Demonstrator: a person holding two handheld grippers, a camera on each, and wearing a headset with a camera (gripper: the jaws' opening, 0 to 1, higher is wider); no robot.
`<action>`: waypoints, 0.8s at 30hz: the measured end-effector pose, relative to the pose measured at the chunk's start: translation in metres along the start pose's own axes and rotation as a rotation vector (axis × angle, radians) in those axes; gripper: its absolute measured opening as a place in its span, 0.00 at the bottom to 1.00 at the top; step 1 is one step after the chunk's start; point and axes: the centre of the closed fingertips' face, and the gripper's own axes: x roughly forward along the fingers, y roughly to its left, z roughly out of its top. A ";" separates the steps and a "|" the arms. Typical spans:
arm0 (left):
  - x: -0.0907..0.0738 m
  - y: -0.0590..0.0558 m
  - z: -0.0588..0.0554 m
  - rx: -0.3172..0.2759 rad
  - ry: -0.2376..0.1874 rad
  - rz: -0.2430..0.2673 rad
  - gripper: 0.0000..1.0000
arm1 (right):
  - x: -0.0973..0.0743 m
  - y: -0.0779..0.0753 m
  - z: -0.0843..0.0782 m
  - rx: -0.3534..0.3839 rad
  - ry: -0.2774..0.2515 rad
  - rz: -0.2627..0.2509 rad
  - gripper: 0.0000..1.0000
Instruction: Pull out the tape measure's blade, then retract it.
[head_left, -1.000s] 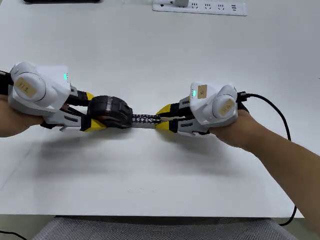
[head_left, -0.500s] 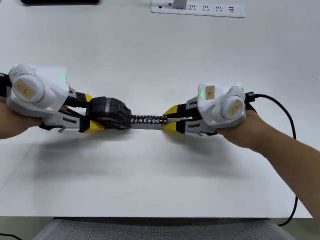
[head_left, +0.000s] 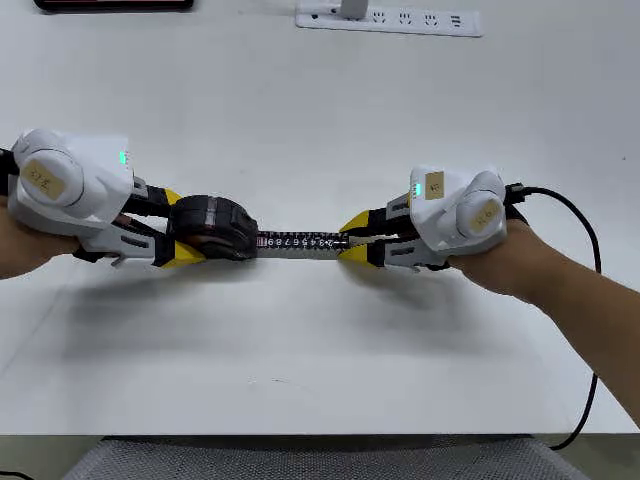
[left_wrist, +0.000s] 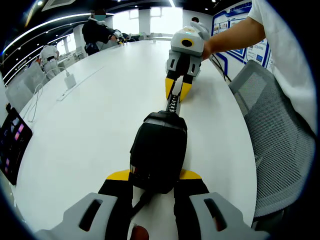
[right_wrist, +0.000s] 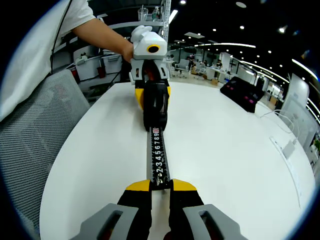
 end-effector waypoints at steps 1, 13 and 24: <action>0.000 0.000 0.000 -0.003 0.000 0.000 0.26 | -0.001 0.000 0.000 0.000 0.001 -0.001 0.08; 0.000 0.000 0.000 0.003 0.003 0.005 0.26 | -0.015 -0.001 -0.011 -0.005 0.027 -0.009 0.08; 0.000 0.000 0.000 0.005 0.004 0.005 0.26 | -0.030 -0.004 -0.025 -0.007 0.055 -0.021 0.08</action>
